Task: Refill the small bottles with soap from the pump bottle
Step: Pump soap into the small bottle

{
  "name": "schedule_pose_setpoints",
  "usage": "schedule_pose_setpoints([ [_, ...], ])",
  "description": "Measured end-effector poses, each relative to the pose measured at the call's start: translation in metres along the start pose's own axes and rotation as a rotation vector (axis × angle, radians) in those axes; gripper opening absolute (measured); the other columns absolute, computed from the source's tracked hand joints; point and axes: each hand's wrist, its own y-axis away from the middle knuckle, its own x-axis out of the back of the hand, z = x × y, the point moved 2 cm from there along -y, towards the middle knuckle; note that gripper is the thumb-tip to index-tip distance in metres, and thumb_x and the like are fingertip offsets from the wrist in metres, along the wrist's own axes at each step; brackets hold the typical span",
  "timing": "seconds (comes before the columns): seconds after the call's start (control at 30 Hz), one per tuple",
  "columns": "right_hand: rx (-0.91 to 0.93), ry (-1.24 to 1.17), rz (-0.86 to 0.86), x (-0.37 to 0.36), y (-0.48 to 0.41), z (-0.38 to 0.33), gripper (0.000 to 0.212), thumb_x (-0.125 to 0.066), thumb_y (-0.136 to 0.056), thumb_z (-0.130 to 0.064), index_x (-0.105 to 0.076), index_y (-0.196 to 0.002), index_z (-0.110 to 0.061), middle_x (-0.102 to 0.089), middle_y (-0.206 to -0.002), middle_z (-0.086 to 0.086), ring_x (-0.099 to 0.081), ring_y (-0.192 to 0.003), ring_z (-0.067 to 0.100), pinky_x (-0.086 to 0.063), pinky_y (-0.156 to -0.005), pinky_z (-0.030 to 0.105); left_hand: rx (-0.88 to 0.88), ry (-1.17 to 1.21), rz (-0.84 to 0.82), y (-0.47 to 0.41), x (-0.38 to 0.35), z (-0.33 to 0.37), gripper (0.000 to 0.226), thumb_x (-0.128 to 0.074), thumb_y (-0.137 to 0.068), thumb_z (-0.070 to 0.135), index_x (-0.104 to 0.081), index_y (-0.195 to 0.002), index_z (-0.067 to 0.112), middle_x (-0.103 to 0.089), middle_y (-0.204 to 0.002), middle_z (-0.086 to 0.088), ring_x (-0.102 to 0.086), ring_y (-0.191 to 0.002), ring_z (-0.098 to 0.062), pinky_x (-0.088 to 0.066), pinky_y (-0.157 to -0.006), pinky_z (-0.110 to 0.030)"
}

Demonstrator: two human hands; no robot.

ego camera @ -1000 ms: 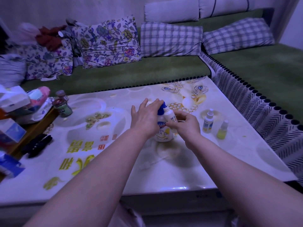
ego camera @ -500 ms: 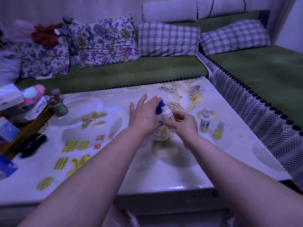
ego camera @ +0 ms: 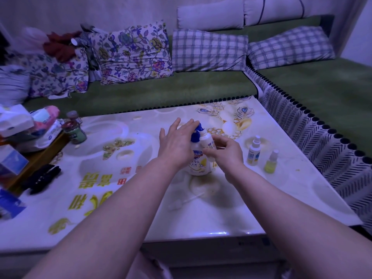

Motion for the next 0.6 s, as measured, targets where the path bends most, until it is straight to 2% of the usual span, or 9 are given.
schedule_pose_setpoints([
  [0.3,-0.003,-0.007,-0.003,0.0,0.0009,-0.0013,0.045,-0.084,-0.068,-0.008,-0.071,-0.108,-0.027,-0.073,-0.099,-0.003,-0.069,-0.094,0.016,-0.056,-0.09,0.046,0.003,-0.06,-0.012,-0.0017,0.0038,0.0027,0.079,-0.06,-0.081,0.009,-0.023,-0.147,0.033,-0.022,-0.156,0.011,-0.005,-0.147,-0.019,-0.007,-0.115,-0.056],
  [0.47,-0.02,0.021,0.011,-0.0007,0.0027,0.005,0.039,-0.085,-0.064,-0.012,-0.069,-0.09,-0.037,-0.074,-0.092,-0.006,-0.07,-0.092,0.018,-0.054,-0.09,0.048,-0.016,-0.115,-0.007,0.0021,-0.002,0.0041,0.076,-0.057,-0.081,0.007,-0.024,-0.144,0.032,-0.023,-0.156,0.011,-0.006,-0.147,-0.02,-0.006,-0.115,-0.057],
  [0.6,-0.035,0.044,0.017,0.0004,0.0031,0.0081,0.041,-0.086,-0.063,-0.013,-0.069,-0.093,-0.037,-0.074,-0.096,-0.006,-0.07,-0.093,0.017,-0.054,-0.092,0.048,-0.016,-0.126,-0.004,0.0017,-0.0037,0.0059,0.073,-0.058,-0.08,0.005,-0.027,-0.141,0.031,-0.025,-0.155,0.011,-0.006,-0.147,-0.021,-0.006,-0.115,-0.056],
])
